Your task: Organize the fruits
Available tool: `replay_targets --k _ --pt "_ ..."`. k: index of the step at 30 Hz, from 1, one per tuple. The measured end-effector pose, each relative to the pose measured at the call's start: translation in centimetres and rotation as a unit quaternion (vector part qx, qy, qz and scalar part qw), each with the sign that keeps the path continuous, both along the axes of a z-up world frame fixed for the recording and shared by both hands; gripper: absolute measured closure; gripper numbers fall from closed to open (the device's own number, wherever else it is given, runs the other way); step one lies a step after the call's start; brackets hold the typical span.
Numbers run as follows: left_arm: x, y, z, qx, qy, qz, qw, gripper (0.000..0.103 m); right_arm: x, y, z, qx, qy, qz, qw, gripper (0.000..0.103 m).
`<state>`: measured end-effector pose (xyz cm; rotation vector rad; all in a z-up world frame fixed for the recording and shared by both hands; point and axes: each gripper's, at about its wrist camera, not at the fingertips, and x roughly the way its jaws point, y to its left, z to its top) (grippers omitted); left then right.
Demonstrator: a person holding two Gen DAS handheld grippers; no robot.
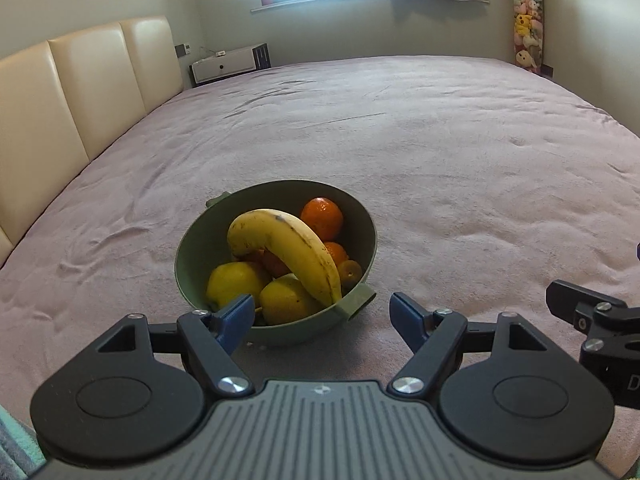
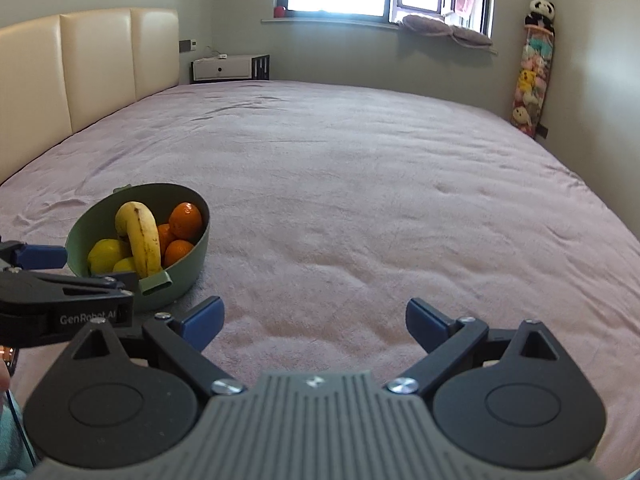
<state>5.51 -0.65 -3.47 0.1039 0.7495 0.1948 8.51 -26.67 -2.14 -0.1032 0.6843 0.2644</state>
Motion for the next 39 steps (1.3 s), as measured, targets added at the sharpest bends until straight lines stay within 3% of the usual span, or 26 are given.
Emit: replay_targets --k 14,39 --pt "0.04 0.85 0.51 -0.026 0.002 0.014 0.9996 0.013 0.09 0.06 -0.39 0.001 0.009 0.003 1.0 0.009" --pt "-0.25 0.84 0.9 -0.033 -0.002 0.016 0.9993 0.013 0.02 -0.53 -0.26 0.01 0.008 -0.003 1.0 0.009"
